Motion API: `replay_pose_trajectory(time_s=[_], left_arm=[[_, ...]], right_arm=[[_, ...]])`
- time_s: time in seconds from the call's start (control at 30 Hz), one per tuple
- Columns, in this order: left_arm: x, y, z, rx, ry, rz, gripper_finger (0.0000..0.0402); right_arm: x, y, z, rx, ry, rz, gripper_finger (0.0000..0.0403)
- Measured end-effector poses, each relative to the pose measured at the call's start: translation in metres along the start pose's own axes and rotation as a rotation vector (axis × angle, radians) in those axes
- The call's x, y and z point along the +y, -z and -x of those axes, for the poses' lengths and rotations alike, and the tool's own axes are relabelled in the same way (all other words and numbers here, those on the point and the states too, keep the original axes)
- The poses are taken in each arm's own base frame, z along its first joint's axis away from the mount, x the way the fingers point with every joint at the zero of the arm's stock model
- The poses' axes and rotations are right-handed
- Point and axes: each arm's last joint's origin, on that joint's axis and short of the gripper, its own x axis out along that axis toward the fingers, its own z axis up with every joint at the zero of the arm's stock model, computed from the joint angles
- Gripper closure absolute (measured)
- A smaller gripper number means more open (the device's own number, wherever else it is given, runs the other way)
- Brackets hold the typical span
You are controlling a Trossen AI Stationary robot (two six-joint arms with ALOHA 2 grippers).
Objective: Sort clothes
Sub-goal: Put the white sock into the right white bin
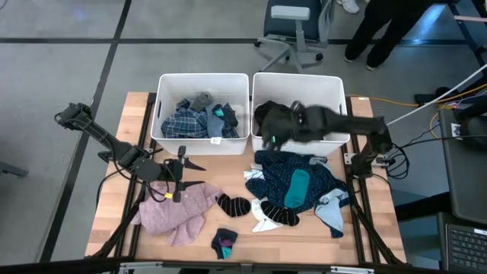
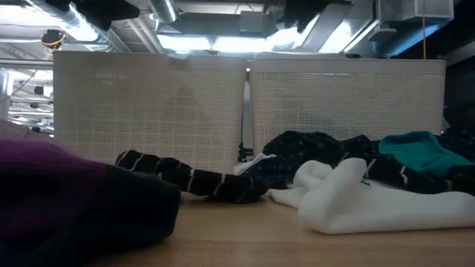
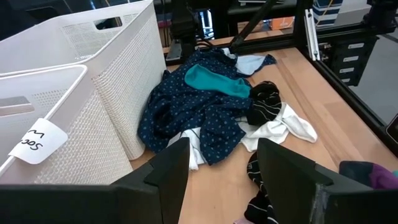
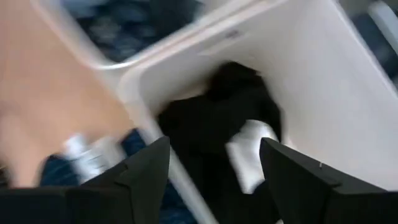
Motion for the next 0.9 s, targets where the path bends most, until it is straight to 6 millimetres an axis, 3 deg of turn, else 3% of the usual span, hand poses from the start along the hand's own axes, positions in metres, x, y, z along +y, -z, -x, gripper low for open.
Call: replay_pose_trajectory(time_s=[0.17, 0.47, 0.67, 0.9], left_arm=[[0.000, 0.000, 0.000, 0.000, 0.000, 0.015, 0.0222], [0.000, 0.000, 0.000, 0.000, 0.000, 0.016, 0.0222], [0.000, 0.000, 0.000, 0.000, 0.000, 0.016, 0.0222], [0.000, 0.000, 0.000, 0.000, 0.000, 0.048, 0.0222]], right_arm=[[0.047, 0.024, 0.020, -0.044, -0.049, 0.138, 0.0152], [0.114, 0.067, 0.034, -0.087, -0.078, 0.321, 0.0152], [0.149, 0.091, 0.030, -0.065, -0.095, 0.418, 0.0152], [0.194, 0.111, 0.011, 0.013, -0.218, 0.527, 0.0152]])
